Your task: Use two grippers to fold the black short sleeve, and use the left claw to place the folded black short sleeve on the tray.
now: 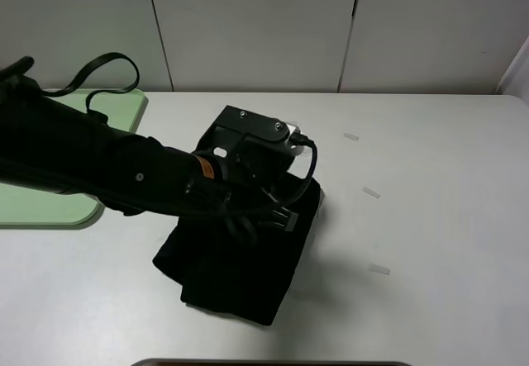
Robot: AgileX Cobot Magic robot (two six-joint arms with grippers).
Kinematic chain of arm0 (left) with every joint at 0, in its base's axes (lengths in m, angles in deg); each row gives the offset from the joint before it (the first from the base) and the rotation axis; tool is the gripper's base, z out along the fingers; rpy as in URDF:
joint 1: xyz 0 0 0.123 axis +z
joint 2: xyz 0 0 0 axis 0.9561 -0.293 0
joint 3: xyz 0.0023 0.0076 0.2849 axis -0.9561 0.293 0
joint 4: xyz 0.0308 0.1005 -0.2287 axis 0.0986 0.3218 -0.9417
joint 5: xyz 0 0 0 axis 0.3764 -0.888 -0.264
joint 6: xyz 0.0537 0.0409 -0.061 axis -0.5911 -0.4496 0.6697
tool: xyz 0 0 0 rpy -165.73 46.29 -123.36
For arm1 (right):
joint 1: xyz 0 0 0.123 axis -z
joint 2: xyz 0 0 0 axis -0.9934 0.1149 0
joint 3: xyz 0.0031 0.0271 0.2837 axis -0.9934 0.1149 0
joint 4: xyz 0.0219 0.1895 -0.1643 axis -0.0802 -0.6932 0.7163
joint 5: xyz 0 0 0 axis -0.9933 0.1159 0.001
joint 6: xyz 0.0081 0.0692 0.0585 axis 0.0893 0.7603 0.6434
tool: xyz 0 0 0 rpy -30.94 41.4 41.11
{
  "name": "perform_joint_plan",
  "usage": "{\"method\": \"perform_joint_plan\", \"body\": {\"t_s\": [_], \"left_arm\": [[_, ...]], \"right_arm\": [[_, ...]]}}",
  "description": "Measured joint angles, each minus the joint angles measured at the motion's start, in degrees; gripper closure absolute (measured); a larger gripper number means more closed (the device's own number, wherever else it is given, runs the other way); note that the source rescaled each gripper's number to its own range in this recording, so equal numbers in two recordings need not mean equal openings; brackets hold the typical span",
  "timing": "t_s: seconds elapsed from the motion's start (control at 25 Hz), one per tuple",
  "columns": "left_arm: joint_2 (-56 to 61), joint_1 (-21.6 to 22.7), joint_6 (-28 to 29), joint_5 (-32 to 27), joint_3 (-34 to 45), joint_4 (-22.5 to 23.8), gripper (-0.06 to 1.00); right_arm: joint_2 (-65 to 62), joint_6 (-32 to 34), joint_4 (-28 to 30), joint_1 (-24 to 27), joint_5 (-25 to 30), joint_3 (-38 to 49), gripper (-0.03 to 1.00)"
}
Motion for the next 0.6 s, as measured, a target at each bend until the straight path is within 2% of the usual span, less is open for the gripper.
{"method": "perform_joint_plan", "body": {"t_s": [0.16, 0.2, 0.32, 0.48, 0.6], "left_arm": [[0.0, -0.5, 0.1, 1.9, 0.0, 5.3, 0.34], [0.0, -0.6, 0.1, 2.3, 0.0, 6.3, 0.29], [0.0, -1.9, 1.5, 3.5, 0.0, 8.0, 0.25], [0.0, -3.3, 2.0, 4.0, 0.0, 8.4, 0.23], [0.9, -2.0, 2.0, 5.1, 0.0, 8.4, 0.23]], "right_arm": [[0.0, 0.0, 0.0, 0.0, 0.0, 0.0, -0.03], [0.0, 0.0, 0.0, 0.0, 0.0, 0.0, -0.03], [0.0, 0.0, 0.0, 0.0, 0.0, 0.0, -0.03], [0.0, 0.0, 0.0, 0.0, 0.0, 0.0, -0.03], [0.0, 0.0, 0.0, 0.0, 0.0, 0.0, -0.03]]}}
